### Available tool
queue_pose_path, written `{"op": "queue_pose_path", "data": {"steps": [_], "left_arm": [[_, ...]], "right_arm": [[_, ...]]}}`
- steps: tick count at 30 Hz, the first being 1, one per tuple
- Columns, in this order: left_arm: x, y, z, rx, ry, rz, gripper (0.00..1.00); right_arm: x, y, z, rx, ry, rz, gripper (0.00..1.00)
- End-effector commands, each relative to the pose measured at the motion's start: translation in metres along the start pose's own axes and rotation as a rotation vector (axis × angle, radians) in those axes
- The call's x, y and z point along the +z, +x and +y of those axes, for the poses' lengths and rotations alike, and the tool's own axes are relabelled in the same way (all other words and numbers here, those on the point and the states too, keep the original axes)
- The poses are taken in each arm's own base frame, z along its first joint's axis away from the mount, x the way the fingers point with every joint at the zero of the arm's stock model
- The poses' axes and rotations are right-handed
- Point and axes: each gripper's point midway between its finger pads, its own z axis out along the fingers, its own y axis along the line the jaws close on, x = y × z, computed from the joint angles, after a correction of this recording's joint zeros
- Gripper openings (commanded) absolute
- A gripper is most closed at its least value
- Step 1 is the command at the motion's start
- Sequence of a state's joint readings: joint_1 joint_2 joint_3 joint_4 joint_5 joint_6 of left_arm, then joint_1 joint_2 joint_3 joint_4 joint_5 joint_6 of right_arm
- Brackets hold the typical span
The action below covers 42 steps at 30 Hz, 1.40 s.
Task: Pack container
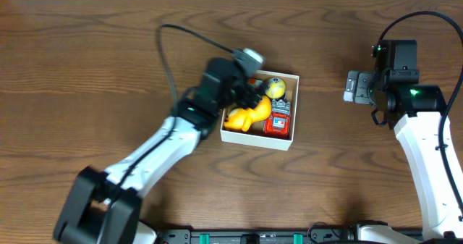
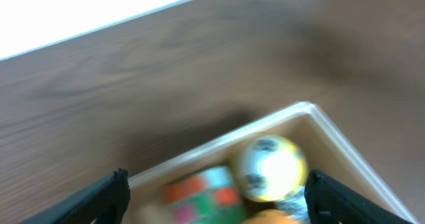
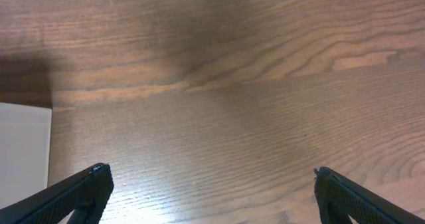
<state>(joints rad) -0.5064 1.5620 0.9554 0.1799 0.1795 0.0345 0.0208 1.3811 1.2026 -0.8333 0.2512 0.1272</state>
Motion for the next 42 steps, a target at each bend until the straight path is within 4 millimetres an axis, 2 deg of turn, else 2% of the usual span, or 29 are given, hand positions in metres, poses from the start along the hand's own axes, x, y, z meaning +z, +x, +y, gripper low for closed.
{"op": "queue_pose_path", "data": {"steps": [1, 4, 6, 8, 11, 14, 19, 40, 42], "left_arm": [[-0.037, -0.016, 0.073, -0.104, -0.313, -0.043, 0.89], [-0.070, -0.008, 0.125, -0.142, -0.519, -0.013, 0.95], [-0.086, -0.004, 0.147, -0.164, -0.596, -0.001, 1.00], [-0.099, 0.001, 0.164, -0.188, -0.641, 0.013, 0.98], [-0.110, 0.009, 0.177, -0.210, -0.676, 0.040, 0.98], [-0.113, 0.016, 0.182, -0.219, -0.689, 0.063, 0.98], [-0.111, 0.023, 0.178, -0.221, -0.671, 0.093, 0.98], [-0.111, 0.023, 0.178, -0.222, -0.672, 0.095, 0.98], [-0.111, 0.023, 0.178, -0.222, -0.672, 0.095, 0.98]], "right_arm": [[-0.002, -0.004, -0.004, 0.028, 0.009, -0.012, 0.99], [-0.002, -0.004, -0.004, 0.028, 0.009, -0.012, 0.99], [-0.002, -0.004, -0.004, 0.028, 0.009, -0.012, 0.99], [-0.002, -0.004, -0.004, 0.028, 0.009, -0.012, 0.99], [-0.002, -0.004, -0.004, 0.028, 0.009, -0.012, 0.99], [-0.002, -0.004, -0.004, 0.028, 0.009, -0.012, 0.99], [-0.002, -0.004, -0.004, 0.028, 0.009, -0.012, 0.99], [-0.002, -0.004, -0.004, 0.027, 0.009, -0.012, 0.99], [-0.013, -0.007, -0.005, 0.031, 0.003, -0.042, 0.99]]}}
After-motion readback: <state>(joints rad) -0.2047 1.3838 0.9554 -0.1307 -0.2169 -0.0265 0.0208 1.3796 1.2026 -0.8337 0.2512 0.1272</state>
